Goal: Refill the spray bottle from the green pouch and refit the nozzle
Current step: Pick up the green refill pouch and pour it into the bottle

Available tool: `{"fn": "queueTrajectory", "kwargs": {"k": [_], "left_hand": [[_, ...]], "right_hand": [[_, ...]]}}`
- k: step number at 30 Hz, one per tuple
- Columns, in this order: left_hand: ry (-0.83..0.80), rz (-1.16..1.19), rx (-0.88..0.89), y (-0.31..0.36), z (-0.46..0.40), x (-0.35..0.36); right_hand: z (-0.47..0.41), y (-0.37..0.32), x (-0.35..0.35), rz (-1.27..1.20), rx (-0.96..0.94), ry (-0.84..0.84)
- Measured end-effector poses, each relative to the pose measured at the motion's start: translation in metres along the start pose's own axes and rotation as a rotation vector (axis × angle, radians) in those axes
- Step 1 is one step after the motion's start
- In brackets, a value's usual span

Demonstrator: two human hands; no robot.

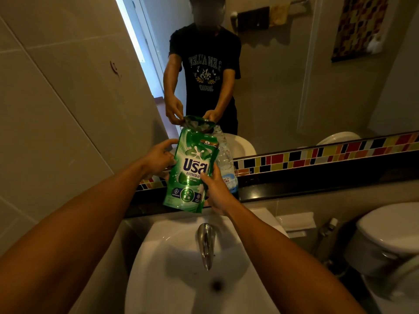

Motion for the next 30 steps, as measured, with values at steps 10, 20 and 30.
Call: {"fn": "queueTrajectory", "kwargs": {"k": [10, 20, 30], "left_hand": [[0.080, 0.228, 0.074, -0.044, -0.008, 0.030], [0.297, 0.554, 0.108, -0.082, -0.013, 0.058], [0.479, 0.733, 0.051, -0.127, -0.004, 0.021]], "right_hand": [[-0.011, 0.013, -0.015, 0.239, -0.020, 0.046], [-0.016, 0.002, -0.016, 0.459, -0.120, -0.028], [-0.046, 0.010, 0.036, 0.625, -0.159, -0.169]]}}
Point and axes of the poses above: each hand's wrist, its own z-axis away from the middle knuckle, its own x-axis out of the palm, y = z × x, the point moved 1 cm from there along -z, towards the middle knuckle, and after that the axes turned 2 degrees about -y, right-handed, at the moved point
